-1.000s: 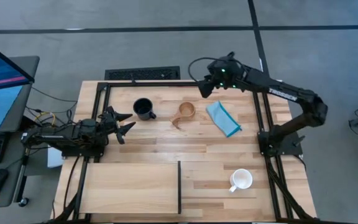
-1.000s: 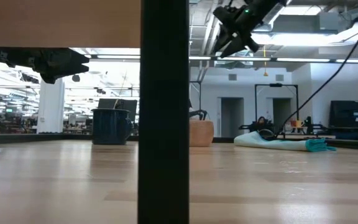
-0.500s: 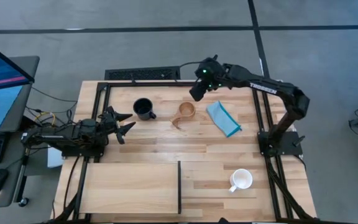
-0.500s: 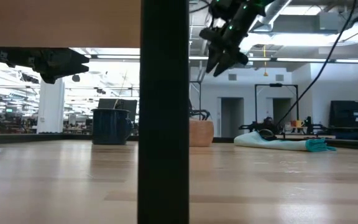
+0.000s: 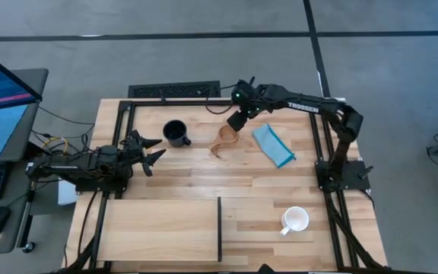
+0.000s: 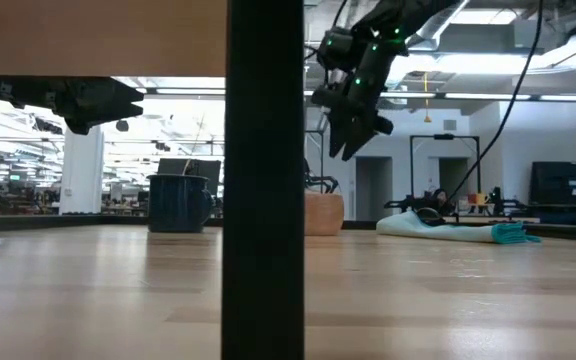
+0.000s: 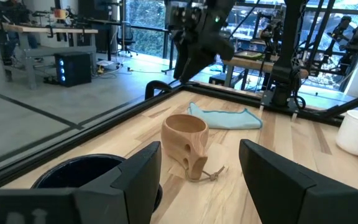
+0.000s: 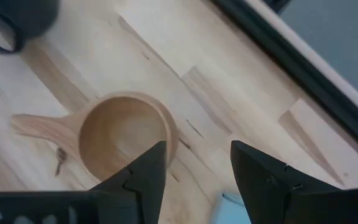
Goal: Stack small to large cups/mugs on shelf
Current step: Put the brown mug on the shelf
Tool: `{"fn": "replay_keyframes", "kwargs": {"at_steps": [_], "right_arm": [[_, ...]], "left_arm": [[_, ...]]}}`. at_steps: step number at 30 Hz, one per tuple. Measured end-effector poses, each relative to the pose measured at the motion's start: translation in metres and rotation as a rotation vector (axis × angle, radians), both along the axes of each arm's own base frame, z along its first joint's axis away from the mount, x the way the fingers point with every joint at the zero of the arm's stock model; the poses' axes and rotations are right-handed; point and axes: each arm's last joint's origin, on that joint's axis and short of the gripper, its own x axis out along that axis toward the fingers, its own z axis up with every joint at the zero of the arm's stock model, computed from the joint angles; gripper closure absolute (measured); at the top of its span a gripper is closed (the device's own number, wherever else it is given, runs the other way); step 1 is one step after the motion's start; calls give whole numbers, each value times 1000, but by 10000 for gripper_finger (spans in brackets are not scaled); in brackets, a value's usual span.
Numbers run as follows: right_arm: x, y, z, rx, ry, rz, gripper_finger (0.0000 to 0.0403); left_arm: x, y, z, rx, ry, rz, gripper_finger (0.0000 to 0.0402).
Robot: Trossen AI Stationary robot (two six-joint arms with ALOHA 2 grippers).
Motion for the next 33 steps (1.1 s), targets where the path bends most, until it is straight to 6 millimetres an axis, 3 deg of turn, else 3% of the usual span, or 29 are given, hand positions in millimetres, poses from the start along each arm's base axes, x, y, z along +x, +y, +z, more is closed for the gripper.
{"fn": "replay_keyframes", "kwargs": {"at_steps": [10,23,33], "right_arm": [[10,0,-26,101,42,35,198],[16,9,-28,102,39,63,199],[24,8,-49,131,64,53,198]], "left_arm": [[0,0,0,-8,-4,0,193],[0,0,0,-9,-4,0,193],[0,0,0,-10,-4,1,193]]}}
